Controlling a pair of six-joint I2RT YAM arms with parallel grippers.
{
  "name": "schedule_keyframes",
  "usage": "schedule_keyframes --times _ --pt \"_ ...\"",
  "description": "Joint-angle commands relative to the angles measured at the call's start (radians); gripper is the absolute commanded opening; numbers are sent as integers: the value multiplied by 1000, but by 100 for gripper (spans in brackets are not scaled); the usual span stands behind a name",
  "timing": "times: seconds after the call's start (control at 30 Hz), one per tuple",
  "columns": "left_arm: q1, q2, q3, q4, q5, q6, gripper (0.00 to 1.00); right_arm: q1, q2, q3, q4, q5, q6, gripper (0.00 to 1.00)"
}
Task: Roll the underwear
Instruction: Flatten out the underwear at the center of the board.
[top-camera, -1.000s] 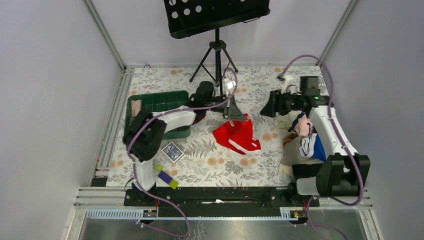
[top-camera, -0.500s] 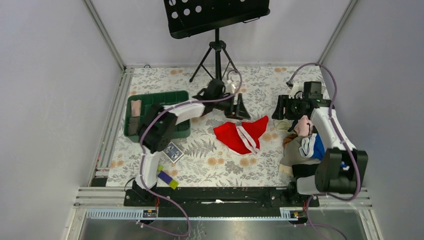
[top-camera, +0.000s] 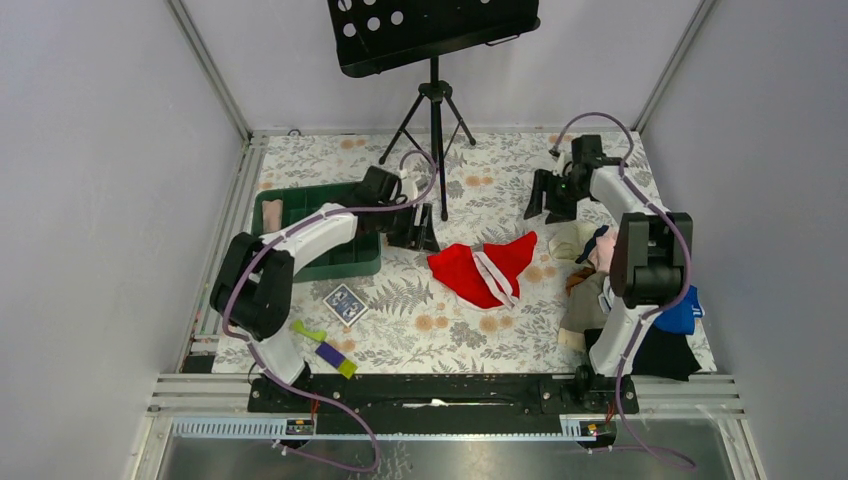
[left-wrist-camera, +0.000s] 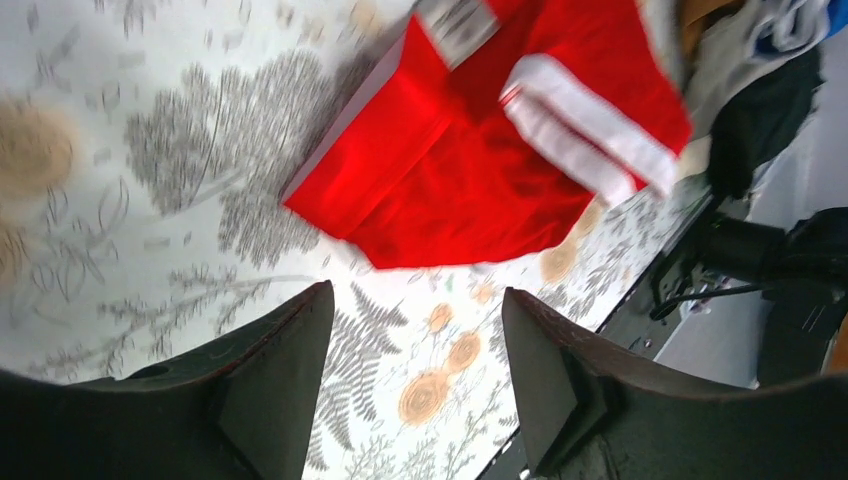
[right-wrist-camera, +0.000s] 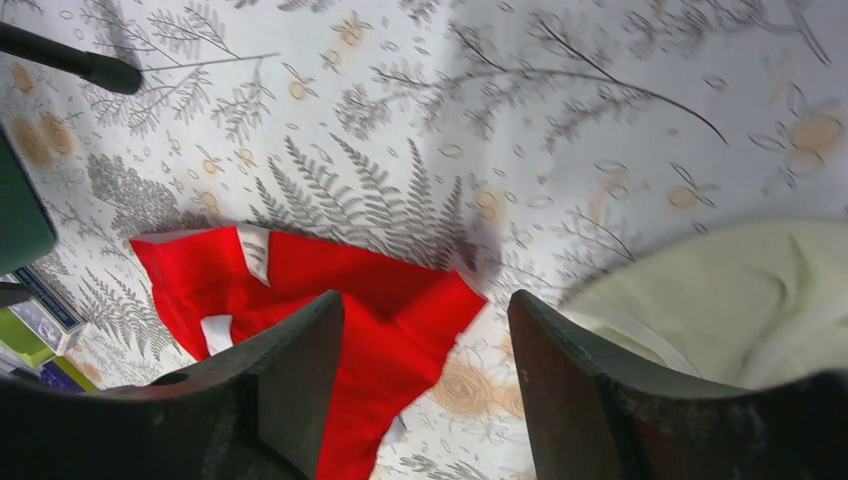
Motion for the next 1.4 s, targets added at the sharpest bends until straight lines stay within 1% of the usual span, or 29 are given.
schedule_keyframes --times 0.0,0.13,0.3,0.47,0.53,0.63,0.7,0.77,0.8,0.87,0.93,0.97,1.0,1.03,1.1,1.17,1.27,1.37 --pt "10 14 -50 -27 -39 -2 65 70 66 118 -86 76 55 70" --pt "14 69 -25 -36 -119 -45 66 105 91 136 -106 189 61 71" --pt "14 186 -1 -42 -124 -48 64 121 90 113 -113 261 35 71" --pt "14 274 -9 61 -28 -55 62 121 94 76 -107 236 27 69" --pt "14 298 -11 105 -8 -75 61 122 98 64 -101 217 32 68" --pt "12 340 10 123 10 -92 60 121 111 58 -99 183 39 67" --pt "11 363 30 123 11 -101 56 121 118 53 -94 166 42 64" --pt "11 379 44 128 6 -106 50 122 122 49 -90 151 42 60" --pt "11 384 50 128 1 -105 44 122 124 50 -90 142 40 57" --pt "11 383 55 126 -16 -96 27 121 120 50 -89 124 32 46" --pt "11 364 56 128 -30 -75 11 121 112 50 -88 109 20 28" --pt "14 339 52 130 -37 -63 2 121 100 46 -79 93 11 21" --pt "14 312 45 136 -43 -48 0 122 82 33 -65 87 8 17" --pt "17 282 36 144 -44 -29 0 122 62 22 -46 75 3 15" --pt "22 197 10 159 -35 6 0 121 1 -9 -10 18 -24 14" --pt "24 93 -29 175 -36 51 0 122 -88 -55 32 -26 -47 12" --pt "26 -90 -105 196 -33 119 0 121 -258 -170 121 -57 -89 8" --pt "26 -265 -184 178 -22 161 0 121 -469 -280 203 -83 -144 6"
